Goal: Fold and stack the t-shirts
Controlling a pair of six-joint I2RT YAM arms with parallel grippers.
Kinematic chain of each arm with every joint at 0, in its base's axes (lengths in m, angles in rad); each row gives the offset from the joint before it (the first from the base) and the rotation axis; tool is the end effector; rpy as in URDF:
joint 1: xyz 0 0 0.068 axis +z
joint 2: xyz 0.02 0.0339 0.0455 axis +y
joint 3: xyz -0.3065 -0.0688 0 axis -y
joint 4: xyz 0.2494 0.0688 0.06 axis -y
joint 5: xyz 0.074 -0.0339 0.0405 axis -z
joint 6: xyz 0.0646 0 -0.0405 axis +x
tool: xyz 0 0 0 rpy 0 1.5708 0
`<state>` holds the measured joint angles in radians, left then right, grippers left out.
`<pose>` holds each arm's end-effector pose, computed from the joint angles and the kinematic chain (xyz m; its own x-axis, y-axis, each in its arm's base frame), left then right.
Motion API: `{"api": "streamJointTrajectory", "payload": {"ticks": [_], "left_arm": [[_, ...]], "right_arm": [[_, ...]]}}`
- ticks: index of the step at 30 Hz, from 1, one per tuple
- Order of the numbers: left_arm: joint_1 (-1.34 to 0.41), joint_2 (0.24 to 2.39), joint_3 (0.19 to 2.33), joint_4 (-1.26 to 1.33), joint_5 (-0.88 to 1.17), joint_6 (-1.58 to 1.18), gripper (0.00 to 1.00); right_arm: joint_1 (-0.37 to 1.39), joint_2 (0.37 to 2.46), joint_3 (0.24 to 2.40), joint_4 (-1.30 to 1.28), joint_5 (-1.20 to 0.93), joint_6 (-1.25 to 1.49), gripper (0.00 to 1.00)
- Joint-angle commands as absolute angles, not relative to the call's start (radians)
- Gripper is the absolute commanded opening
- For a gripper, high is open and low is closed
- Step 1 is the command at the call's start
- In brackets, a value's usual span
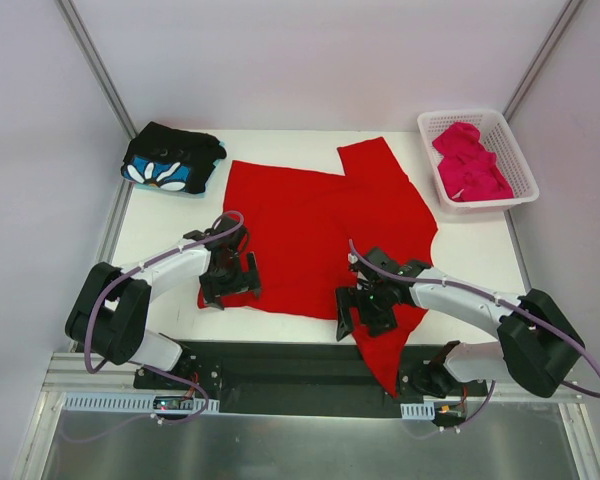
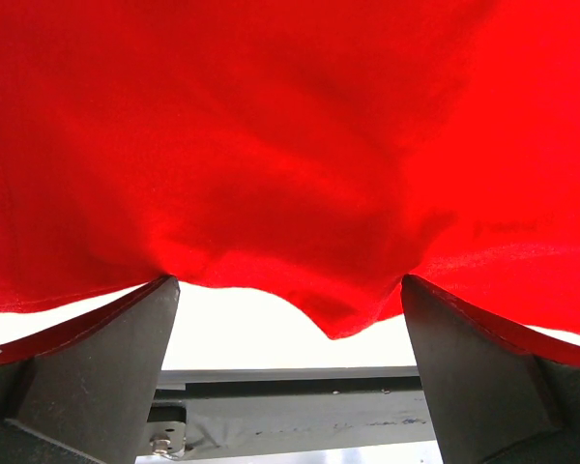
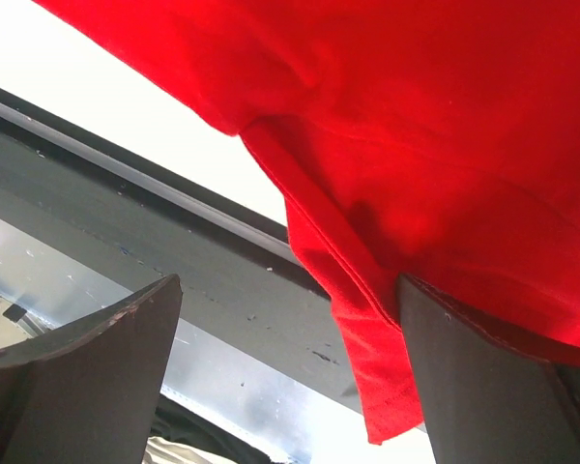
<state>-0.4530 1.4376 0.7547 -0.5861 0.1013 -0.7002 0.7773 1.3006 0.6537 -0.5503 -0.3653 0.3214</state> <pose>0.2235 -0.1160 0.1744 -0.9545 -0.2484 -0.1651 -0.1996 0.9433 -0.2654 0.1423 0.1724 0.1814 -0.8660 -0.4381 -0.2412 -0.5001 0.7512 0.4308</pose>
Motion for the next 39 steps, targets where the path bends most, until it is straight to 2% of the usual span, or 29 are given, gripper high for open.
{"api": "streamJointTrajectory", "payload": {"ticks": [1, 7, 12, 19, 22, 27, 34, 39], "left_arm": [[-0.469, 1.431, 0.729, -0.575, 0.126, -0.729, 0.99], [-0.472, 1.433, 0.729, -0.571, 0.13, -0.73, 0.99], [-0.476, 1.439, 0.721, -0.557, 0.135, -0.733, 0.99], [-0.476, 1.421, 0.701, -0.552, 0.133, -0.736, 0.99], [-0.476, 1.407, 0.69, -0.554, 0.135, -0.735, 0.99], [-0.476, 1.397, 0.686, -0.554, 0.14, -0.732, 0.99], [-0.477, 1.433, 0.712, -0.554, 0.147, -0.727, 0.99], [-0.479, 1.44, 0.732, -0.552, 0.153, -0.722, 0.99]], "right_arm": [[0.792, 1.273, 0.704, -0.62, -0.344, 0.339, 0.96], [0.822, 1.273, 0.725, -0.617, -0.365, 0.376, 0.96], [0.94, 1.33, 0.804, -0.569, -0.38, 0.483, 0.96], [1.271, 1.649, 1.118, -0.508, -0.388, 0.612, 0.96], [1.337, 1.772, 1.238, -0.503, -0.405, 0.64, 0.96], [1.356, 1.796, 1.23, -0.514, -0.385, 0.64, 0.96], [1.344, 1.732, 1.164, -0.615, -0.241, 0.603, 0.96], [1.341, 1.715, 1.255, -0.849, -0.027, 0.545, 0.96]]}}
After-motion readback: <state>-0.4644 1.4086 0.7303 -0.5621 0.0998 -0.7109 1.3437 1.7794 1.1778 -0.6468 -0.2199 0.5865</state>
